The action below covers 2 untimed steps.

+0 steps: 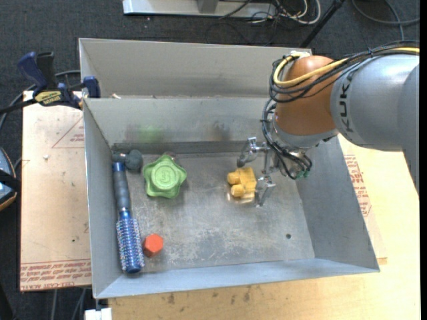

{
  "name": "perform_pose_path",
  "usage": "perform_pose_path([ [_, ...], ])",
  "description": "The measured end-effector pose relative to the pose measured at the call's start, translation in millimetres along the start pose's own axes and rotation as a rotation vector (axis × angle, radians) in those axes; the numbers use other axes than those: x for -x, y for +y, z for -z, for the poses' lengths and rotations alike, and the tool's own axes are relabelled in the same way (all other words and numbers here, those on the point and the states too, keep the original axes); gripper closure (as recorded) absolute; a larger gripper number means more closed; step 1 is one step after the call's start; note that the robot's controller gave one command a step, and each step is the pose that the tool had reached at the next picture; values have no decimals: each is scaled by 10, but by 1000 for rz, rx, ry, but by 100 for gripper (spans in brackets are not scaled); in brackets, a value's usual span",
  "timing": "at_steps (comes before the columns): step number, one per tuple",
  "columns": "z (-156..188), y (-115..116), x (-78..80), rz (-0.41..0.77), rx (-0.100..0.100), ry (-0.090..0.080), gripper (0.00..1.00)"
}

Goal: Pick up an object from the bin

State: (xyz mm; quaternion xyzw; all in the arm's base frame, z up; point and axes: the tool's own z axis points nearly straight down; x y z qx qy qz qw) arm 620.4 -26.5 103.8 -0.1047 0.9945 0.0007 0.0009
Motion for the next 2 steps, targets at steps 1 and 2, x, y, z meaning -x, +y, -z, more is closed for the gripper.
perform_pose_path([
  [1, -289, 45, 13, 140, -3, -7, 0],
  [2, -268, 43, 30, 139, -2, -3, 0],
])
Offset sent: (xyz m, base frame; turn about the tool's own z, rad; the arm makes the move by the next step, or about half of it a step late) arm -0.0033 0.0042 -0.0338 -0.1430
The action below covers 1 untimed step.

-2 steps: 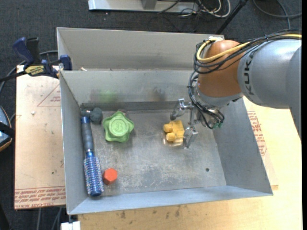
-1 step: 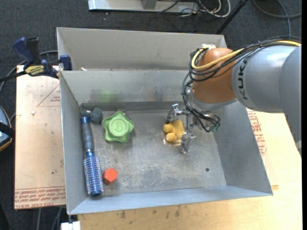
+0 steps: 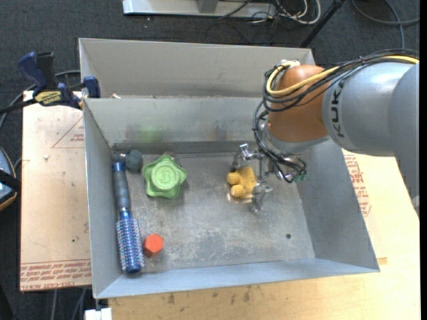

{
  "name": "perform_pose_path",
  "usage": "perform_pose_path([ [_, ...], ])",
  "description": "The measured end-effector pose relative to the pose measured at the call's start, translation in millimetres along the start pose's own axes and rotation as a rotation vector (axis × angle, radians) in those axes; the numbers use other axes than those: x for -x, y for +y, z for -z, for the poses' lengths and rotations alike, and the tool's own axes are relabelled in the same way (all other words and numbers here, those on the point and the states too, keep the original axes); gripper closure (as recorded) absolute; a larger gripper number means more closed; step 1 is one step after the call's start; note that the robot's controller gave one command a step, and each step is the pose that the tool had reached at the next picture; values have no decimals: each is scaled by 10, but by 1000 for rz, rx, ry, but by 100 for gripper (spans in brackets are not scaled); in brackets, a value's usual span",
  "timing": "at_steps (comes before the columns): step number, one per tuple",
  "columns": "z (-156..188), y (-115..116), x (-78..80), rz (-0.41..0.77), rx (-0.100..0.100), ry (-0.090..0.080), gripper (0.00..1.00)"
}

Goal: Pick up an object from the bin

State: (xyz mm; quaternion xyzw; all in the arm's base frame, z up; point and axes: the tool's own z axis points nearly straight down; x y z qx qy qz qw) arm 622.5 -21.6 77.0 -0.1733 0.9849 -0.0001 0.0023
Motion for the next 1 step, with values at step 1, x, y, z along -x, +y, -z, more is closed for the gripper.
perform_pose_path([
  [1, 27, -3, 23, 0, -2, -8, 100],
])
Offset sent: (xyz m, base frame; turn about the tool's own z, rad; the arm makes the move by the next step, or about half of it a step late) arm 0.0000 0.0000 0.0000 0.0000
